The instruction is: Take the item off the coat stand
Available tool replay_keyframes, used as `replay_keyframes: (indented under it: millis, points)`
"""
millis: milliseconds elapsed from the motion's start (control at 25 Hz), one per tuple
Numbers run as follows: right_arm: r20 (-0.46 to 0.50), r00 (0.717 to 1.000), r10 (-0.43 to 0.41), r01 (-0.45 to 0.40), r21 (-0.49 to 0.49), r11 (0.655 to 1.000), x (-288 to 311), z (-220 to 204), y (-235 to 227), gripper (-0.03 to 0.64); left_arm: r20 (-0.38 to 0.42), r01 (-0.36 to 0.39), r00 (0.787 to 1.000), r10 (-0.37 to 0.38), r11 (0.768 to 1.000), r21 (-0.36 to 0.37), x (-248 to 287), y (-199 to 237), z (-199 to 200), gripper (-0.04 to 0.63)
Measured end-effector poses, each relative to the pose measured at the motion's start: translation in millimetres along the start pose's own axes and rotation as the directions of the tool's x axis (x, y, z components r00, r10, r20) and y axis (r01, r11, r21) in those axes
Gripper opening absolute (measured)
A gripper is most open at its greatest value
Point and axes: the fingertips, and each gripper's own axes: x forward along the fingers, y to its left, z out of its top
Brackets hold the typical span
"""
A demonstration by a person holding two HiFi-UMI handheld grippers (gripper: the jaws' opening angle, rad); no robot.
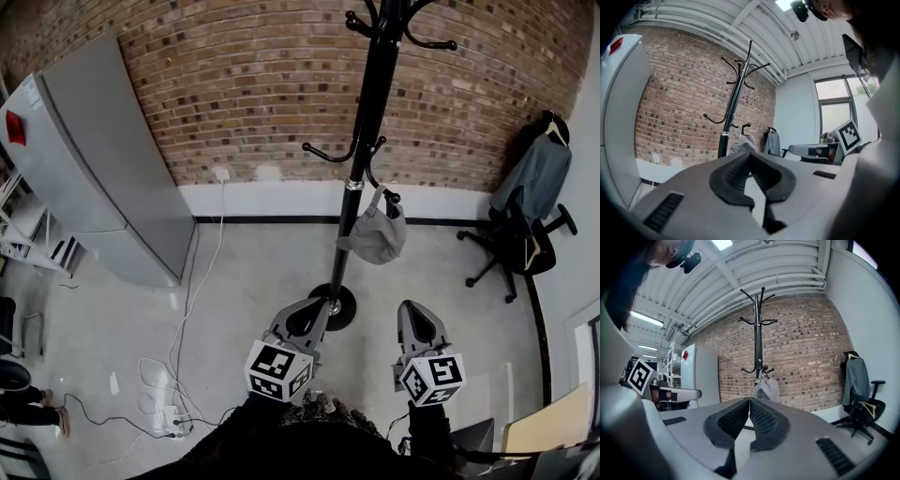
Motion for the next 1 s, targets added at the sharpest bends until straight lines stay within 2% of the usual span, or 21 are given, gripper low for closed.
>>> replay_keyframes:
  millis: [240,600,1000]
  points:
    - [-0.001,0.999,0.032,-0.032,0.011,0.999,25,2,-24,0.011,-0.004,-0.034,0.999,0.034,0.999,0.007,23,7,3,0.008]
    - [-0.007,0.999,0.049,-0.049,0.049,0.998,48,-4,-35,0.011,-0.026,-0.092,0.995,0.093,0.996,0.009,27,28,1,0.008]
    - [-0.037,0.999,0.025,-0.023,0.044,0.999,71,-13,-42,0.011,-0.036,-0.038,0.999,0.039,0.999,0.020,54,44,5,0.008]
